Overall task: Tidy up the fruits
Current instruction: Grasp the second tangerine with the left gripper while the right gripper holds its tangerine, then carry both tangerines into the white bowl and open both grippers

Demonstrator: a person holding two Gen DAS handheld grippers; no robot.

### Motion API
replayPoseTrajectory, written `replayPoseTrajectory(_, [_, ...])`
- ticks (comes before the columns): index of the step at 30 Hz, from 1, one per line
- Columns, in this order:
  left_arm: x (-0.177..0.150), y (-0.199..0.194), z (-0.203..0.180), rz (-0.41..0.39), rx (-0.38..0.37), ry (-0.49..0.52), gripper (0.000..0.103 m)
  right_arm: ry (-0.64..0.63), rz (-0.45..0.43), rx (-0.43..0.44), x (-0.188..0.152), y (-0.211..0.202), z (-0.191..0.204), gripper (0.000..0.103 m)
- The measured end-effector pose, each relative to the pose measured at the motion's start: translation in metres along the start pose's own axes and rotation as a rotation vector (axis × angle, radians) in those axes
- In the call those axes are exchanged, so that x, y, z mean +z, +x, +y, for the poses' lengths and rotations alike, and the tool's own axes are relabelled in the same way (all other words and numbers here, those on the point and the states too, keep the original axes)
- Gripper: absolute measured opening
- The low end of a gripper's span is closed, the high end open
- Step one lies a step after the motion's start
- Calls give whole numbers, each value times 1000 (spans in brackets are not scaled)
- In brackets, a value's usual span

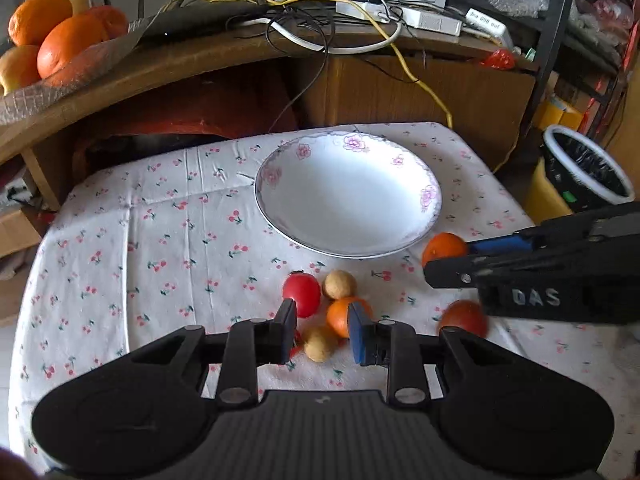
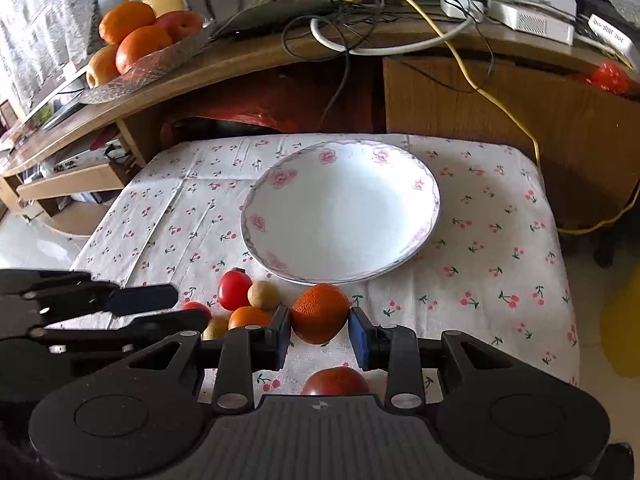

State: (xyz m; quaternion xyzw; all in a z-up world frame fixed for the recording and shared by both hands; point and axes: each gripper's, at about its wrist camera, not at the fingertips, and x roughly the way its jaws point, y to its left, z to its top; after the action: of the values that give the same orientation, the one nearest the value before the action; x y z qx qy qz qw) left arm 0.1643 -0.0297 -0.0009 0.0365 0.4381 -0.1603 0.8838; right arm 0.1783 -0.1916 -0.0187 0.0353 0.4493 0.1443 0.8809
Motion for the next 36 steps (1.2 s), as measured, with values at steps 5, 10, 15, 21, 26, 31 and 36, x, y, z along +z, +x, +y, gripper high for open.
replayPoseTrajectory(5, [-32,-11,7,73,-33,-23,36,-33,-3,22,-5,-4,7,27])
replayPoseTrajectory(10, [-59,5,-8,135,-18,19,36,-54,8,28,-9,-5,15,27])
replayPoseTrajectory(15, [-51,16,-13,100,7,15,37,-52,-9,39,-8,-10,15,27])
replayPoseTrajectory(21, [-43,25,-9,81,55,7,41,-32,9,29,-11,-7,6,27])
replayPoseTrajectory(26, [-43,35,-9,70,60,35,42,-29,7,33,-11,-7,4,27])
replayPoseTrajectory(31, [-41,35,-5,70,54,28,37,-26,13,31,-11,-4,3,27])
replayPoseTrajectory(36, [-44,30,-11,81,40,66,37,-21,4,32,-8,-3,1,27])
